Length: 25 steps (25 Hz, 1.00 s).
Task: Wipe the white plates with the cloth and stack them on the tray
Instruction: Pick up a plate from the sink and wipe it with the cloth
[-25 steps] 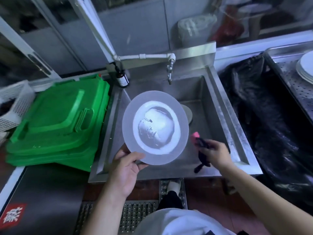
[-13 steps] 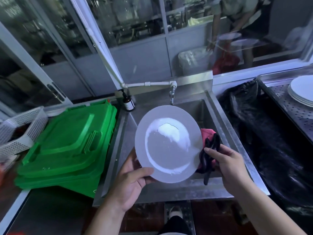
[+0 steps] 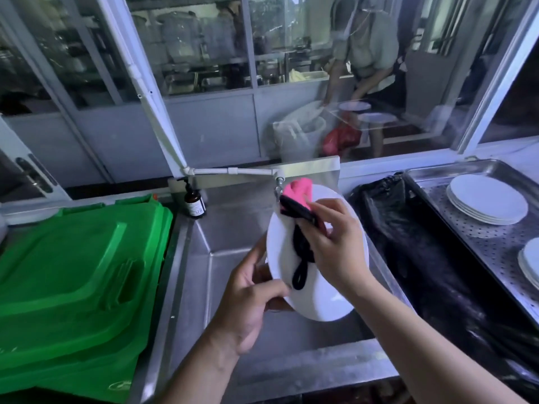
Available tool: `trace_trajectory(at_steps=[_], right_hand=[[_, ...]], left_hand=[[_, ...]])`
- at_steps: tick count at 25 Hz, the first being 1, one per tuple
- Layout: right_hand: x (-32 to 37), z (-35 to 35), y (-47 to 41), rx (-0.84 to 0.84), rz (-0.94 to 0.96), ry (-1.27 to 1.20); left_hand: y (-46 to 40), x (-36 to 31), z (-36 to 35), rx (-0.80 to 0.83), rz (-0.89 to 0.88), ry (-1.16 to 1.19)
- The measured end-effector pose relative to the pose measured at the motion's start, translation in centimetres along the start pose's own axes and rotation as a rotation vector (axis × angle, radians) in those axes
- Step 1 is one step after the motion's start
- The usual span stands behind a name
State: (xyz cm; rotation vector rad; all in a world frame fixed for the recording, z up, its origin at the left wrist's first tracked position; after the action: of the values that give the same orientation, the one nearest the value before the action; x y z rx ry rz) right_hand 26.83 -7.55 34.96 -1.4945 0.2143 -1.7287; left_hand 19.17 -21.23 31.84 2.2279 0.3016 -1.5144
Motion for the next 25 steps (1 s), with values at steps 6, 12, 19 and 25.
trace_trajectory(at_steps=[6,12,19,25], right_hand=[[3.5,-7.4,0.5,0.352,0.224,-0.174],[3.2,-10.1,3.2,0.506,0.139,-0.16],[1.8,-7.9,5.3,0.706,-0.016,-0.011],[4.4,-3.9,0.4,0.373,0.338,0.424]], left_hand=[[-0.4,-3.6,6.9,-0.013,-0.081,0.051],[-0.2,-4.0,11.2,0.16,-0.057,0.253],[-1.2,-2.8,14.5,0.046,0.013,0.187],[-1.5,-3.0,16.6,0.11,0.083,0.203]])
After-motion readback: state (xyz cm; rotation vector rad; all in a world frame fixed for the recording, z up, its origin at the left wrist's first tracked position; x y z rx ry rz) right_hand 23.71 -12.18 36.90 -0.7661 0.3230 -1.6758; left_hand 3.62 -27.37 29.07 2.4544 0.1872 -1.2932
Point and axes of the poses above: each hand's wrist, its own y-axis away from the middle knuckle, its own z-axis out of the back of the hand, x = y × z, the point moved 4 cm from there along -y, towards the middle knuckle, and after that the axes turned 11 degrees about z, right-handed, at the moved point
